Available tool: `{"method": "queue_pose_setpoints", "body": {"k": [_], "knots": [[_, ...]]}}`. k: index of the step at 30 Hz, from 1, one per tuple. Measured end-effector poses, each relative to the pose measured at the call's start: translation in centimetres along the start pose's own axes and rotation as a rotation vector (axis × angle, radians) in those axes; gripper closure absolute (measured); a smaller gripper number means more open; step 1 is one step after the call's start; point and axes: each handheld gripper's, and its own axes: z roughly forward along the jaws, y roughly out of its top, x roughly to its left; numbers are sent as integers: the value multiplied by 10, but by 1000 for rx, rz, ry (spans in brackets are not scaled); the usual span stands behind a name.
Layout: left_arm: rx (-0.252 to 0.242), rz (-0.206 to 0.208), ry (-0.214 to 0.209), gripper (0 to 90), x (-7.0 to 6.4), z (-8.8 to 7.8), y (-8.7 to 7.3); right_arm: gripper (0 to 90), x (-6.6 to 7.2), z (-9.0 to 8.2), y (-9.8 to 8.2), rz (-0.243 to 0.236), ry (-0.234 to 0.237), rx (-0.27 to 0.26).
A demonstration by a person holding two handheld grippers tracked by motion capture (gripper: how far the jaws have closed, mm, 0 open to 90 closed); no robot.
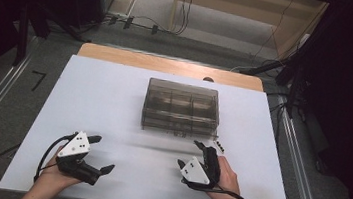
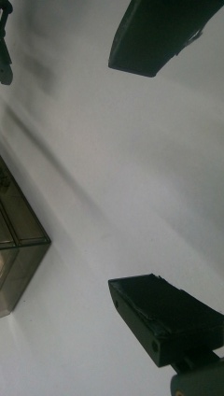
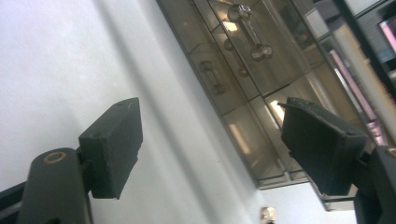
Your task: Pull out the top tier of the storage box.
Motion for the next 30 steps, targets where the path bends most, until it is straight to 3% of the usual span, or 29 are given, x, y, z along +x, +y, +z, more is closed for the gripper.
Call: {"method": "queue_pose_setpoints", "body": {"k": [19, 30], "knots": [[-5, -1, 6, 0, -1, -1, 1, 167, -17, -1, -3, 265, 216, -34], [-4, 0, 6, 0, -1, -2, 1, 159, -26, 1, -6, 373, 306, -42]]}}
